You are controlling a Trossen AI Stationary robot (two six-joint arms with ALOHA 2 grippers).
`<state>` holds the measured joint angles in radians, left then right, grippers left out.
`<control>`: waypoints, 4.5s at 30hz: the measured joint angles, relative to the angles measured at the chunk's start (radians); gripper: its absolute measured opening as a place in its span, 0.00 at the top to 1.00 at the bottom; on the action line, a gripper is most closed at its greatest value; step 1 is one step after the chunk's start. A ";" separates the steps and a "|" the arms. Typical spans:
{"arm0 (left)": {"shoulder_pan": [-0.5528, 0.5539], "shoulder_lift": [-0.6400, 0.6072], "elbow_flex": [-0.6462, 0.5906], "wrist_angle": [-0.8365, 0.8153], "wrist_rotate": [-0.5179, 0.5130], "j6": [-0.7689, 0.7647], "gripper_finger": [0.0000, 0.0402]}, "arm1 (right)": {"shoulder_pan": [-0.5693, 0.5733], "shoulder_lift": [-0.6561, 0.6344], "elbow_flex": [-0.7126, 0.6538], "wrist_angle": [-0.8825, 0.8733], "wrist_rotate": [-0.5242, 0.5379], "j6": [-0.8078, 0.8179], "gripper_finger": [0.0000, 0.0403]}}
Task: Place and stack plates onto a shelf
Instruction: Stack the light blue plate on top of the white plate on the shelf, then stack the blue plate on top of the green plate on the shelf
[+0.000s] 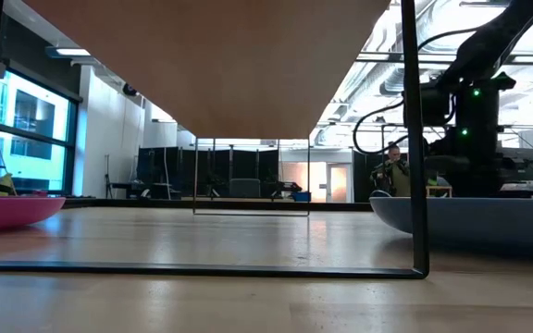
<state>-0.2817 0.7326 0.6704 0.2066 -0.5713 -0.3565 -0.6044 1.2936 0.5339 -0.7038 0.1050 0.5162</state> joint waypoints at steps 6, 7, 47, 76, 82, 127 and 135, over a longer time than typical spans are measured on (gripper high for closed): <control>0.000 0.000 0.000 0.000 -0.001 0.000 1.00 | 0.000 -0.043 -0.003 -0.019 -0.001 0.012 0.97; 0.000 0.000 0.000 0.000 -0.001 0.000 1.00 | 0.000 -0.052 -0.003 -0.028 -0.001 0.026 0.96; 0.000 0.000 0.000 -0.008 -0.029 0.001 1.00 | 0.445 -0.655 0.339 -0.226 0.069 0.471 1.00; 0.000 0.000 0.000 0.050 -0.066 0.047 1.00 | 0.462 0.136 0.615 0.375 0.085 0.534 1.00; 0.000 0.000 0.000 0.049 -0.066 0.047 1.00 | 0.468 0.168 0.615 0.372 0.087 0.583 1.00; 0.000 0.000 0.000 0.043 -0.066 0.051 1.00 | 0.463 0.085 0.676 0.242 0.033 0.348 0.59; 0.000 0.000 0.000 -0.001 -0.044 0.063 1.00 | 0.540 -0.102 0.669 0.073 0.062 0.160 0.58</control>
<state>-0.2817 0.7326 0.6708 0.2061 -0.6156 -0.2939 -0.0648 1.1916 1.2030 -0.6305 0.1671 0.6764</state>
